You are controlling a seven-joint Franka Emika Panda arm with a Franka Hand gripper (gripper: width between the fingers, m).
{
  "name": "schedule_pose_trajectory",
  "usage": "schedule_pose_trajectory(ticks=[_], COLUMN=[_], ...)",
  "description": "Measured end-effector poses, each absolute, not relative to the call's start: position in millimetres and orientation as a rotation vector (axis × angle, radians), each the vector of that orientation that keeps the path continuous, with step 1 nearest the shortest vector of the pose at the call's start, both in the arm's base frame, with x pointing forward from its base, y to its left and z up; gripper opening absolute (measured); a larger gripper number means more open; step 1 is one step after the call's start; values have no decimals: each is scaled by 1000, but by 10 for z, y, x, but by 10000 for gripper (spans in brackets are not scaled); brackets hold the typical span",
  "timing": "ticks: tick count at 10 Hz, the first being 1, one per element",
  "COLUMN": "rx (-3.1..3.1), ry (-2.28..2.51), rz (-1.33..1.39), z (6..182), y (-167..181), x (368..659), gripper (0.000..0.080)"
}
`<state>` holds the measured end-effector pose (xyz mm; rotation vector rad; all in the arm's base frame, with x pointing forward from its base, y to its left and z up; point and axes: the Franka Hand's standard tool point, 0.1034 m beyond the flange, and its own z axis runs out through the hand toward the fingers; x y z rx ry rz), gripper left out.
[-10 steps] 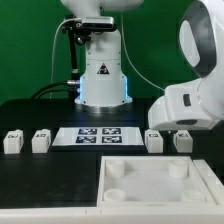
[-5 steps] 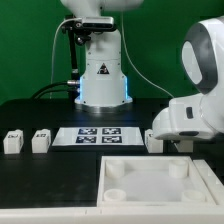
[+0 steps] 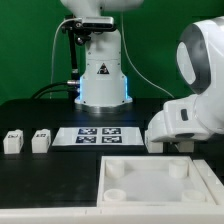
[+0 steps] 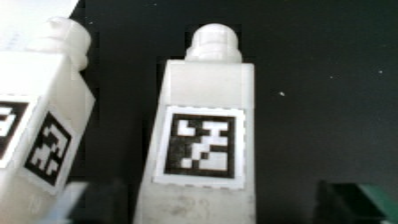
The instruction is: Assemble one leg
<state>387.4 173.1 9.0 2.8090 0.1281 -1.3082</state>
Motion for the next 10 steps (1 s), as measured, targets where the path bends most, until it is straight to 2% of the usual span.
schedule_pose_trajectory(ticks=[1,2,3,10], rx=[2809,2809,2808,2810], ry=[128,128,128,132], rz=[-1308,-1309,-1309,-1310], z=[89,89,88,102], y=[1731,1730,1730,1718], x=[3874,3872,3872,3885], gripper=[398,398,290,291])
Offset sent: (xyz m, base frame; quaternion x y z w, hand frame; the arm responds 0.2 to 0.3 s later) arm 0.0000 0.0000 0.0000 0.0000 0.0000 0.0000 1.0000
